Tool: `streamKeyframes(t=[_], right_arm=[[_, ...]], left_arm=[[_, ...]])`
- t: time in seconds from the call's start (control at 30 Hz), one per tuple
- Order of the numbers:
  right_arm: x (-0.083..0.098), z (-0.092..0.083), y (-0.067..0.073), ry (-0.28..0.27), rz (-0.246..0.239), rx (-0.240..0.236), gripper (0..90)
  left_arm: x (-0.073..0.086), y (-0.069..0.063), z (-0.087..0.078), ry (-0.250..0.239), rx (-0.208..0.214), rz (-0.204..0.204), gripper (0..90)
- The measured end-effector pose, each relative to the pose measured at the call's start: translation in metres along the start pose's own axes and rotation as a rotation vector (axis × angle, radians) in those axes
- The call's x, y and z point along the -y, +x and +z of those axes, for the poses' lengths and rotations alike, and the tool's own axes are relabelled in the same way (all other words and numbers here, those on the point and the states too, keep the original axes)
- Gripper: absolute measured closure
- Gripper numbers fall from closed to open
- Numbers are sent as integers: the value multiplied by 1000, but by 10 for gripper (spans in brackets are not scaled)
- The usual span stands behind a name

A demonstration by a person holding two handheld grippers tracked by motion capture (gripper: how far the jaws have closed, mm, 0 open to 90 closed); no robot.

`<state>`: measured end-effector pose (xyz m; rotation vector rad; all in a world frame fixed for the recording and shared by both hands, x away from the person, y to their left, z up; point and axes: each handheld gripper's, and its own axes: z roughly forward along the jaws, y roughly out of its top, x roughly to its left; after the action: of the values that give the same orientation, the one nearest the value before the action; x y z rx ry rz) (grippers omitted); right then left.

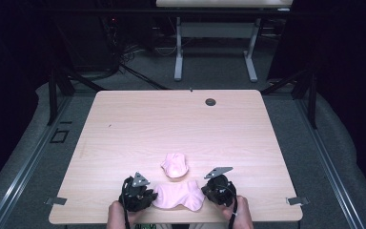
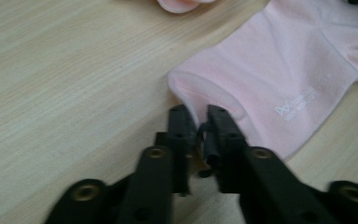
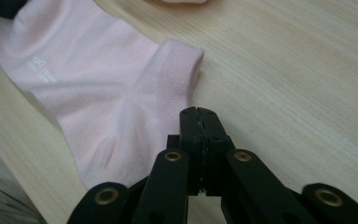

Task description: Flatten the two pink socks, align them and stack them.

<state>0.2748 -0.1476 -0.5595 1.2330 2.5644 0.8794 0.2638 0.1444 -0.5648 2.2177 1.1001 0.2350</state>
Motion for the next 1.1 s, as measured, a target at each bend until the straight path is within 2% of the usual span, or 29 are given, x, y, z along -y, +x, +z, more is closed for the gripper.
streamKeyframes(t=[0.1, 0.2, 0.23, 0.3, 0.33, 0.4, 0.47, 0.57, 0.6, 0.77, 0.87, 0.9, 0.97, 1.1], right_arm=[[3, -6, -6, -53, 17, -20, 713], [10, -14, -18, -102, 34, 6, 516], [13, -16, -21, -118, 50, 36, 442], [19, -19, -31, -132, 77, 51, 298], [23, -20, -36, -133, 84, 78, 256], [31, -20, -46, -136, 113, 97, 183], [38, -20, -54, -131, 133, 124, 151], [46, -19, -66, -135, 158, 157, 147], [48, -19, -69, -134, 155, 166, 152], [52, -20, -80, -162, 154, 206, 153], [57, -17, -81, -206, 149, 227, 162], [56, -17, -80, -207, 145, 243, 161], [56, -15, -80, -211, 143, 245, 154], [56, -16, -80, -206, 147, 248, 162]], left_arm=[[-8, 3, -3, -19, -22, 6, 577], [-20, 7, -3, -23, -36, 4, 454], [-24, 8, -2, -21, -29, 7, 448], [-32, 10, 1, -27, -24, 6, 417], [-37, 11, 4, -25, -16, 8, 412], [-44, 14, 9, -17, -3, 6, 402], [-52, 15, 14, -10, 4, 10, 408], [-65, 17, 20, -3, 11, 18, 450], [-69, 17, 22, 2, 11, 14, 472], [-92, 15, 33, 30, 18, 46, 550], [-102, 13, 42, 60, 11, 68, 586], [-104, 14, 47, 76, 11, 74, 608], [-105, 16, 55, 108, 15, 78, 660], [-105, 13, 57, 100, 18, 95, 834]])
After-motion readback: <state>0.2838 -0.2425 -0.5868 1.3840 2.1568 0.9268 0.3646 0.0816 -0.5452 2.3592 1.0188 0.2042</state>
